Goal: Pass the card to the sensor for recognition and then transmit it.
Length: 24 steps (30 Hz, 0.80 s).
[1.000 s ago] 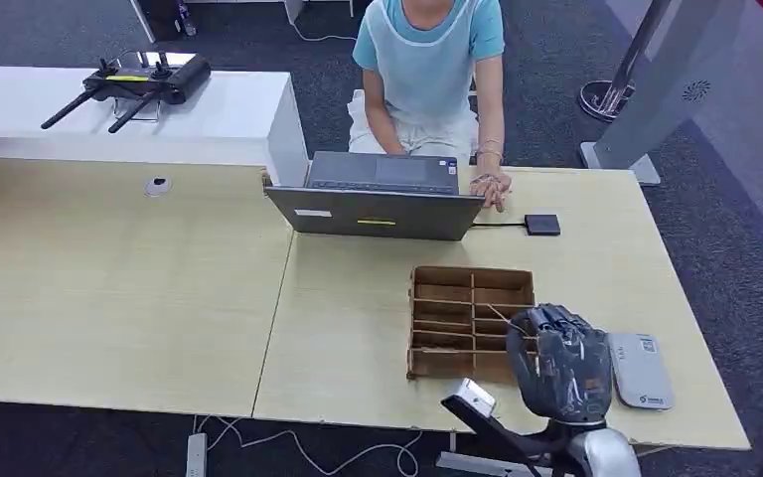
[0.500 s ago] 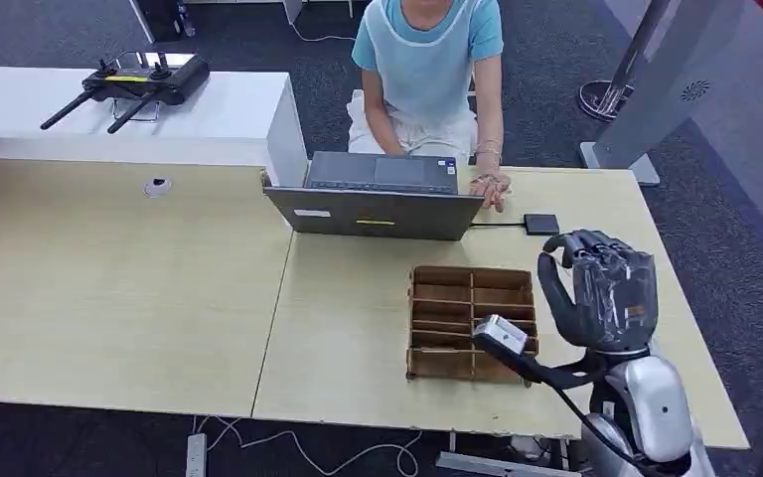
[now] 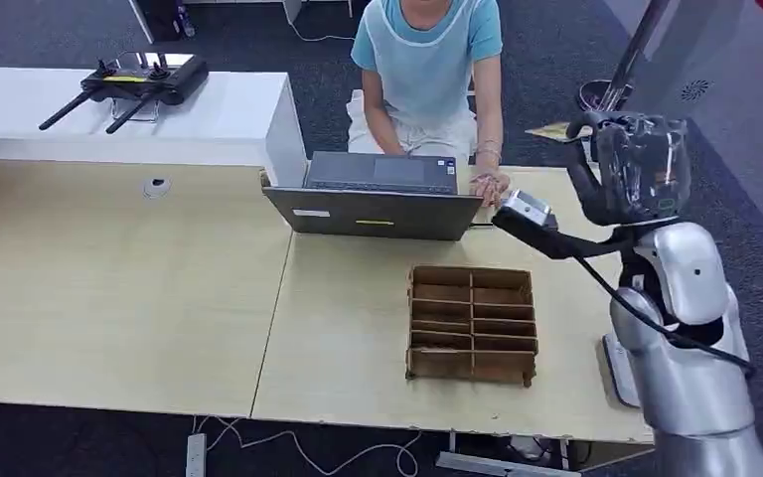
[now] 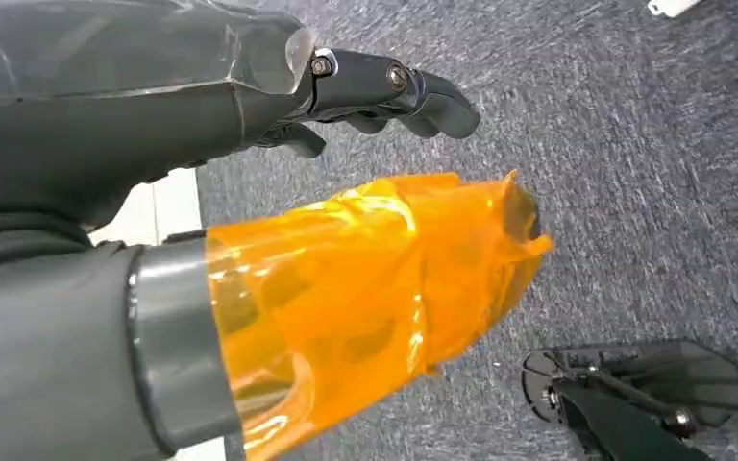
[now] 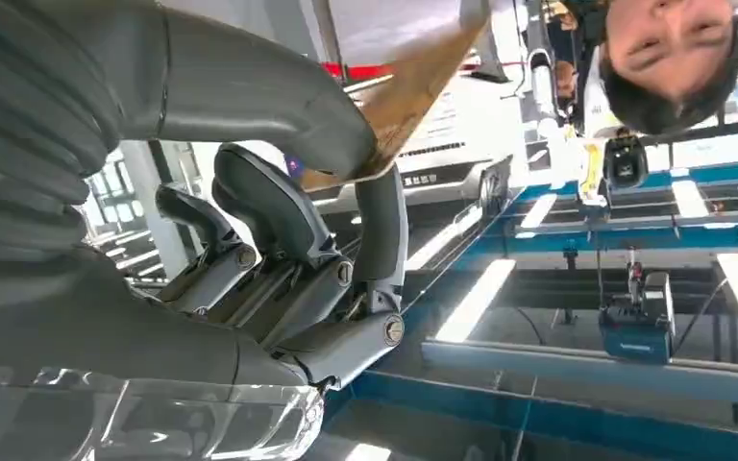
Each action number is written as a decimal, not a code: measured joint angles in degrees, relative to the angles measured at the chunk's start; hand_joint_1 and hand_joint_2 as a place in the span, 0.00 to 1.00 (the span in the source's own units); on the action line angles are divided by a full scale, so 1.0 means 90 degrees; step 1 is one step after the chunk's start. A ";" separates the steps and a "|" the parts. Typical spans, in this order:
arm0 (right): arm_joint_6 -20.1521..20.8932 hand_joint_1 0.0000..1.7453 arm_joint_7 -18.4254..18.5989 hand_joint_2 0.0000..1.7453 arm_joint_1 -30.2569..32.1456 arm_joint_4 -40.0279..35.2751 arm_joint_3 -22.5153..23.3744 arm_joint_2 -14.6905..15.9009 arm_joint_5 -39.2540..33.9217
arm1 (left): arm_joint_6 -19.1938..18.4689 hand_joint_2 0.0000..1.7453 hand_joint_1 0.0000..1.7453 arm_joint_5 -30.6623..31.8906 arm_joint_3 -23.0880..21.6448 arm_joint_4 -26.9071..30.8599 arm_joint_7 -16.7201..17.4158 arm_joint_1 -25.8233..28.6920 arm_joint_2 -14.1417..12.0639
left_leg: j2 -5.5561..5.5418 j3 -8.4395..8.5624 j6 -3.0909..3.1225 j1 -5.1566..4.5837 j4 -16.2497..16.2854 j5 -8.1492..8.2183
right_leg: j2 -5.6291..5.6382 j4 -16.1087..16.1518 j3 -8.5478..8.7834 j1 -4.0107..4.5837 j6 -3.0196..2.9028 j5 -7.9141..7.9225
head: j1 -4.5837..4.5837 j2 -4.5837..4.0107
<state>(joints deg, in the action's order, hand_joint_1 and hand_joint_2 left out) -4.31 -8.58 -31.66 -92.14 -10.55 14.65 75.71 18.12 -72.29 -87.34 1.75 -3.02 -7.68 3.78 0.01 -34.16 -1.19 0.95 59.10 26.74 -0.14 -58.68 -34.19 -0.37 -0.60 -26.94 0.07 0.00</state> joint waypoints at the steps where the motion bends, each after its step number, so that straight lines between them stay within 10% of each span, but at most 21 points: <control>1: 0.0039 1.00 0.0020 1.00 -0.0183 0.0163 -0.0037 -0.0012 0.0000 | -0.0010 0.00 0.00 0.0049 -0.0002 0.0000 0.0000 -0.0009 -0.0003 | -0.0001 -0.0001 0.0000 0.0000 0.0000 0.0000 | -0.0001 0.0000 0.0000 0.0000 0.0000 0.0000 | 0.0002 0.0000; 24: 0.0406 1.00 0.0424 1.00 -0.2245 0.2945 -0.0662 -0.1030 -0.0116 | -0.0093 0.00 0.00 0.0669 -0.0002 0.0012 0.0097 -0.0077 -0.0066 | -0.0009 -0.0003 -0.0010 0.0007 0.0000 -0.0007 | -0.0005 -0.0004 -0.0006 0.0001 -0.0003 0.0002 | 0.0002 0.0002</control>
<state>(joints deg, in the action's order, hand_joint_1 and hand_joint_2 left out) -0.66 -4.76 -51.87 -65.63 -16.50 5.38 74.66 17.29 -66.27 -87.36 1.86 -2.14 -8.37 3.19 -0.07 -34.19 -1.27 1.01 59.10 26.68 -0.19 -58.71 -34.24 -0.36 -0.63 -26.93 0.09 0.02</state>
